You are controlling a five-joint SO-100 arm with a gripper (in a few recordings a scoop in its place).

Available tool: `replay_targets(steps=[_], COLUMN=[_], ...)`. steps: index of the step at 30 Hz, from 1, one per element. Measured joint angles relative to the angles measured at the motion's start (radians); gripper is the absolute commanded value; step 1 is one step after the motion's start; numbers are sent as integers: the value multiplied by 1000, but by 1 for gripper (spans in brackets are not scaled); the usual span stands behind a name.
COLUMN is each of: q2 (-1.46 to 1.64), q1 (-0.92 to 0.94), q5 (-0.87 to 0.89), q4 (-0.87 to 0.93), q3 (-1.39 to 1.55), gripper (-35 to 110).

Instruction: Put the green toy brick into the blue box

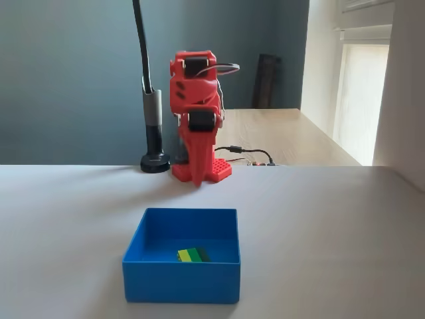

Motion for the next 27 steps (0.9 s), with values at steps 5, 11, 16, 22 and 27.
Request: replay_targets(steps=[5, 11, 16, 22, 27], q2=[224, 394, 479, 558, 601], q1=[-6, -9, -9, -9, -9], q5=[-18, -18, -3, 0, 12], q4=[-8, -8, -8, -9, -9], q3=[202, 339, 402, 460, 492], gripper=[0, 0, 0, 0, 0])
